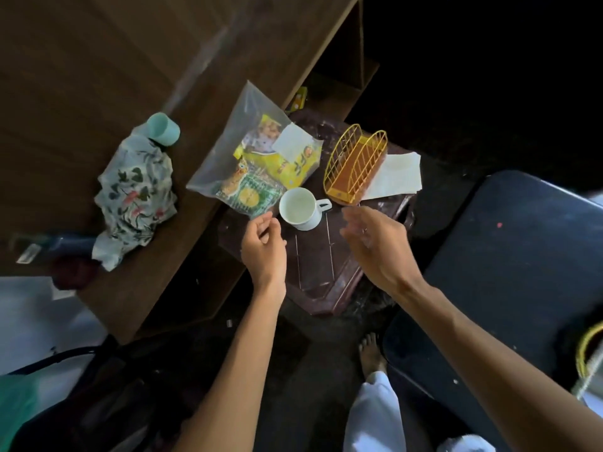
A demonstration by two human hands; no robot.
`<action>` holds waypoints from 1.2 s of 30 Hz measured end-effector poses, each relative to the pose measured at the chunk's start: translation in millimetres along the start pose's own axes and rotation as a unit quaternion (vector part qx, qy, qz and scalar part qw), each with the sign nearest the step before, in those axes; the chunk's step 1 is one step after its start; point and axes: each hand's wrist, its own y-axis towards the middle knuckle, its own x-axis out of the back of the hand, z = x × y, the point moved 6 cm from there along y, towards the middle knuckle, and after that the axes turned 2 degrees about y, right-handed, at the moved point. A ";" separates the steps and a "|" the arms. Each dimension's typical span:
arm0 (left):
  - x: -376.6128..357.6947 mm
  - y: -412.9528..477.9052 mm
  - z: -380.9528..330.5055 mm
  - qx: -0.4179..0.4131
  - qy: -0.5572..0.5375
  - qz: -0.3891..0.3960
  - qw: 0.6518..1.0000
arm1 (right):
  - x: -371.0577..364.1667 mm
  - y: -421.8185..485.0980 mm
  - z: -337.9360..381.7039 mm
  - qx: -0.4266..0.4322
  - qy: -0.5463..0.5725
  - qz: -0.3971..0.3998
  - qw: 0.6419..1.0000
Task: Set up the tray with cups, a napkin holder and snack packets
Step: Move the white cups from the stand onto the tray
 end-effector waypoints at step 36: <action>-44.0 -122.4 -22.0 -0.003 -0.057 0.165 0.985 | 72.1 -72.4 -39.3 -0.045 0.084 -0.179 0.979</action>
